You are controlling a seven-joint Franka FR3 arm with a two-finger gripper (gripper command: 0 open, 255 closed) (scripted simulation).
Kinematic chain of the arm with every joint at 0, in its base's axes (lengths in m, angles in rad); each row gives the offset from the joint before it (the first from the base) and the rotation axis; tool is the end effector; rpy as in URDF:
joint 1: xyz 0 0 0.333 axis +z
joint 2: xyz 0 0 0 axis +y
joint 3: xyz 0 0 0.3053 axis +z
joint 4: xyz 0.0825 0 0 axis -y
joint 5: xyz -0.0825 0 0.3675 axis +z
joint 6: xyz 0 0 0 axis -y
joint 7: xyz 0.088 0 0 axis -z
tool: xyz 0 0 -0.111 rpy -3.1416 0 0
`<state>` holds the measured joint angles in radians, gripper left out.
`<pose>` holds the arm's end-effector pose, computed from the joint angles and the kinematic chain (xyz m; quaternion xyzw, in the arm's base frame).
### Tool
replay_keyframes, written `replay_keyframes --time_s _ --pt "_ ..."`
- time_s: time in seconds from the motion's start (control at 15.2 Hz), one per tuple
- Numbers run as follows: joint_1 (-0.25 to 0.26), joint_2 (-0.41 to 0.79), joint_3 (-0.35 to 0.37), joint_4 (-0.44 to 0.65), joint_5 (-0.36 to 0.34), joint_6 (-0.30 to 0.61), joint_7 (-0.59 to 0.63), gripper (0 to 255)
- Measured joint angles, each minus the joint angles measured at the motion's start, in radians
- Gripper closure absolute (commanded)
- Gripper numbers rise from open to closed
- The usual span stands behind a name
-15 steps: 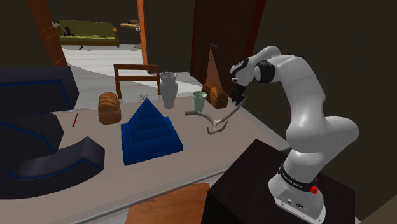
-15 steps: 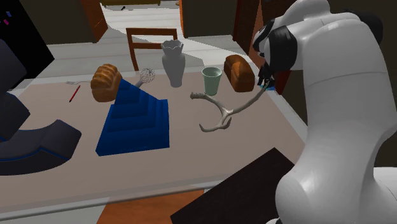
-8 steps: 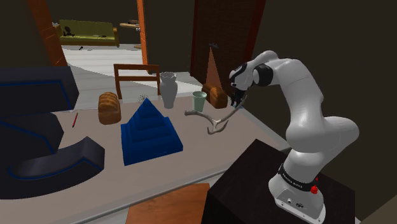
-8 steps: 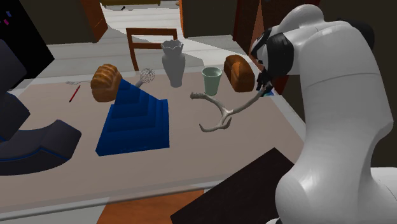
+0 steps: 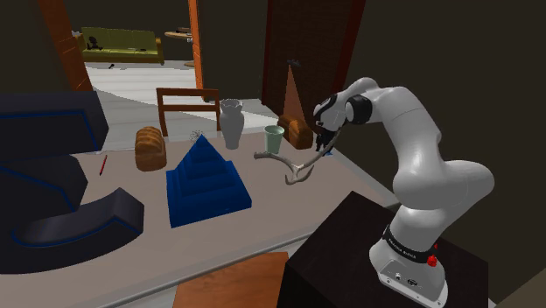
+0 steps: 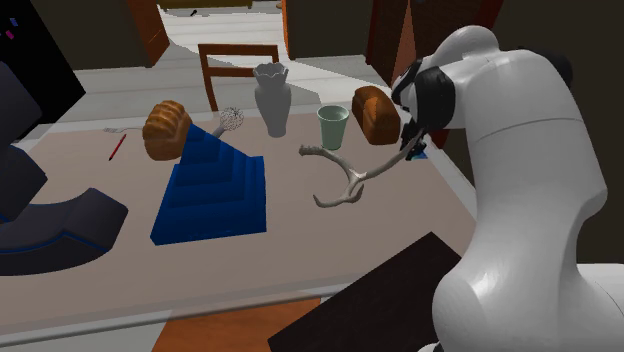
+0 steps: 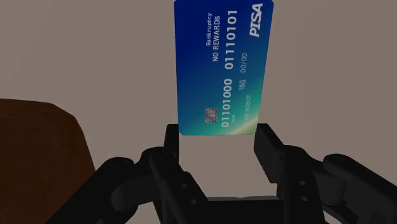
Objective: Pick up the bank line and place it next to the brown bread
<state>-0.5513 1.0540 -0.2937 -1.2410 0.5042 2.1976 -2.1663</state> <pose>0.5293 -0.4894 0.1305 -0.8371 -0.5420 -0.0686 0.0278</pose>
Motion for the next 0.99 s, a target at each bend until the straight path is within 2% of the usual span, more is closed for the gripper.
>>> replay_keyframes --time_s 0.46,0.53,0.99 --pt "-0.005 0.022 0.004 0.015 0.003 0.008 -0.002 255" --pt "-0.005 0.022 0.004 0.015 0.003 0.008 -0.002 0" --pt "-0.003 0.009 0.001 0.007 0.001 0.001 -0.001 0"
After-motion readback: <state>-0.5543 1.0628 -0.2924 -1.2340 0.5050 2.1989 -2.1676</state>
